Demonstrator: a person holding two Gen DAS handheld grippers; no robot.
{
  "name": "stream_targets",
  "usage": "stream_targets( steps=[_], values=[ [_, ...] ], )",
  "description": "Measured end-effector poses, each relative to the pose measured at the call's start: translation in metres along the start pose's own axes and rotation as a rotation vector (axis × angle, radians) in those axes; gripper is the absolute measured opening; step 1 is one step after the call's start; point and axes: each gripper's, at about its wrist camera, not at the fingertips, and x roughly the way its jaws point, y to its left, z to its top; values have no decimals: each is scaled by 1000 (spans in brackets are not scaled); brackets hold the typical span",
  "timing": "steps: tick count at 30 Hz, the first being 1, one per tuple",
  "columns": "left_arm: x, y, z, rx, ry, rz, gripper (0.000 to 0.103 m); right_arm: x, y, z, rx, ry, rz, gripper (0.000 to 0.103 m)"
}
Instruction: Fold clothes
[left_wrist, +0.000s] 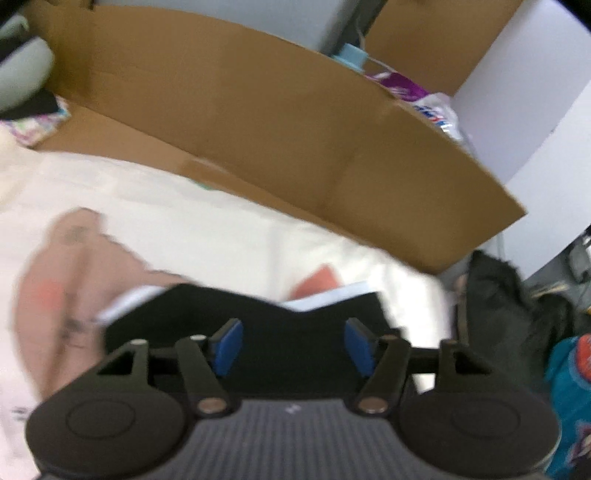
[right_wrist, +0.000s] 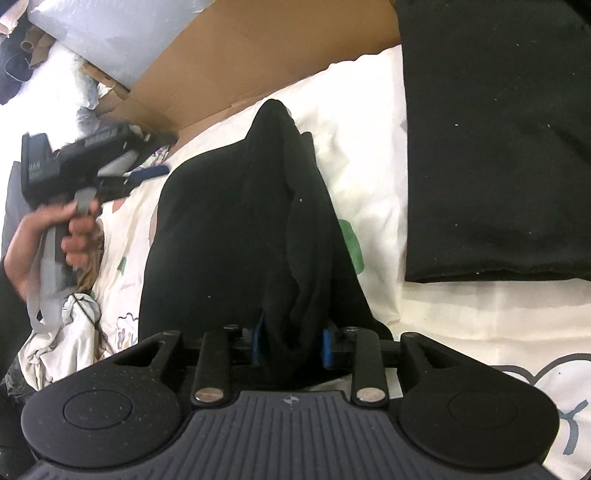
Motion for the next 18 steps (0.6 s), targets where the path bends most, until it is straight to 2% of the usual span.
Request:
stream_targets(
  steps=[2, 4, 6, 7, 10, 18],
  values=[
    [-7, 14, -2, 15, 3, 39, 69, 1, 2, 0, -13, 3, -1, 37],
    [-11, 27, -5, 27, 2, 64, 69, 0, 3, 0, -27, 3, -8, 37],
    [-7, 35, -9, 28, 8, 85, 69, -3, 3, -1, -41, 2, -22, 30],
    [-3, 40, -11, 18, 16, 93, 69, -3, 2, -1, -38, 5, -26, 21],
    [6, 52, -17, 9, 28, 109, 66, -1, -1, -2, -28, 12, -48, 17],
    [23, 61, -21, 0, -10, 106, 65, 5, -7, -3, -9, 33, -101, 16]
  ],
)
